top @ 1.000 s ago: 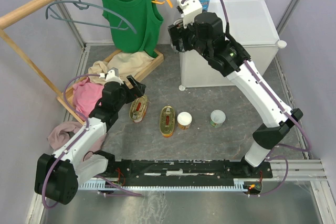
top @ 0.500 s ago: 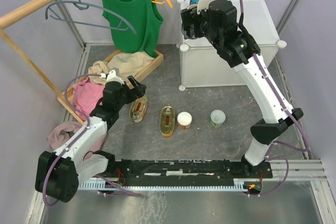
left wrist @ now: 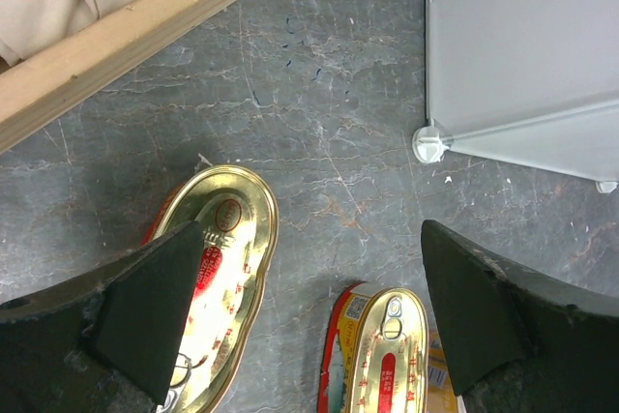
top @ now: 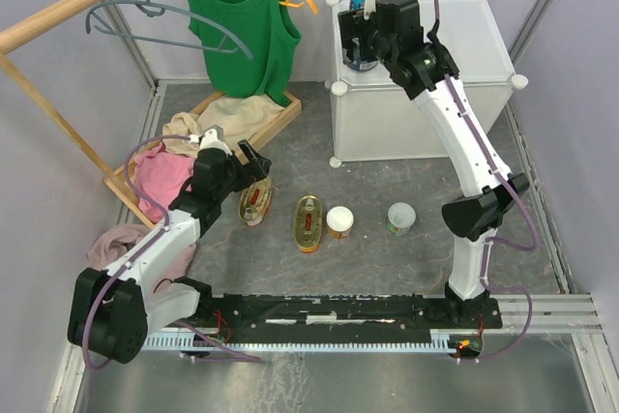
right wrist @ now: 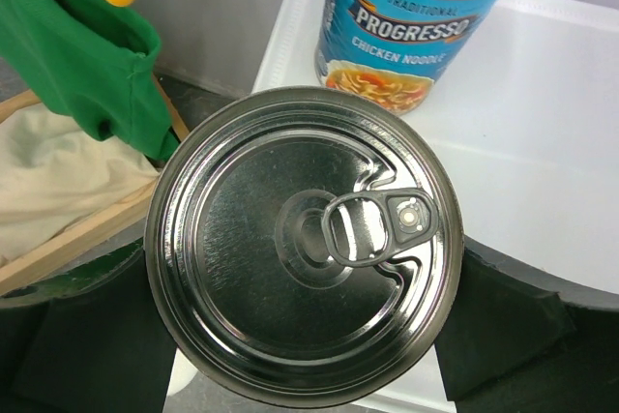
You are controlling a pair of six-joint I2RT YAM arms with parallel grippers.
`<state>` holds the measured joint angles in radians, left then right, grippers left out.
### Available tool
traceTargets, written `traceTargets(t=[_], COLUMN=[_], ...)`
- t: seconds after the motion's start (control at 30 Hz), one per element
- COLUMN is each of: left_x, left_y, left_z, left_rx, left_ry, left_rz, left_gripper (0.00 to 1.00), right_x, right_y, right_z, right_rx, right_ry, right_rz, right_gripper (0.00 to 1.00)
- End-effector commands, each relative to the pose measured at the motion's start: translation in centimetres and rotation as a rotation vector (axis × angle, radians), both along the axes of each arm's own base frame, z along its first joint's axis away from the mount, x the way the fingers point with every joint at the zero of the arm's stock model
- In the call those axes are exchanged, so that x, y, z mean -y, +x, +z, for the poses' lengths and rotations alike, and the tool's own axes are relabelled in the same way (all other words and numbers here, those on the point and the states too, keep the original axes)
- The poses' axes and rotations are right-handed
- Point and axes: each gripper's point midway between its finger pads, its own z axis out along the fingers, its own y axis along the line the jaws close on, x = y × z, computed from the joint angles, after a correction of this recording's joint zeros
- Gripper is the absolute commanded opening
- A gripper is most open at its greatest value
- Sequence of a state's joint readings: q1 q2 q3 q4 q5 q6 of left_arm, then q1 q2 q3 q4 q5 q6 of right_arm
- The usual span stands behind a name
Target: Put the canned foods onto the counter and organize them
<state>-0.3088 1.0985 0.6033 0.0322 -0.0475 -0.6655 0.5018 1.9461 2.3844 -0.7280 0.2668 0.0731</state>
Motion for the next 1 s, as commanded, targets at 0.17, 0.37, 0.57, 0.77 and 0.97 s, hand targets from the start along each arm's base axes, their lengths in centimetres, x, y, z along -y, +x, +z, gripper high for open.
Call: traceTargets(t=[0.17, 0.37, 0.57, 0.77, 0.97], left_x=[0.8, 1.1, 1.0, 0.9, 0.9], left_y=[2.0, 1.9, 1.7, 1.6, 1.6], left_z=[3.7, 3.5, 3.6, 3.4, 3.0], left_rx=[0.080, 0.074, 0.078, 0.076, 0.072], left_ry=[-0.048, -0.065, -0.068, -0.065, -0.065], left_rz=[-0.008, -0.012, -0.010, -0.009, -0.011], left_gripper=[1.00, 1.00, 1.00, 1.00, 1.00], right_x=[2.8, 3.2, 3.0, 2.9, 2.9], right_y=[-0.6, -0.7, -1.0, -1.2, -0.9], right_z=[10.9, 10.7, 10.6, 10.5, 10.1], right_rx=[0.273, 0.259, 0.245, 0.236, 0.224], right_ry=[0.192, 0.205, 0.219, 0.227, 0.221], right_rz=[-0.044, -0.043, -0.030, -0.022, -0.028], right_gripper=[0.01, 0.01, 0.01, 0.01, 0.01])
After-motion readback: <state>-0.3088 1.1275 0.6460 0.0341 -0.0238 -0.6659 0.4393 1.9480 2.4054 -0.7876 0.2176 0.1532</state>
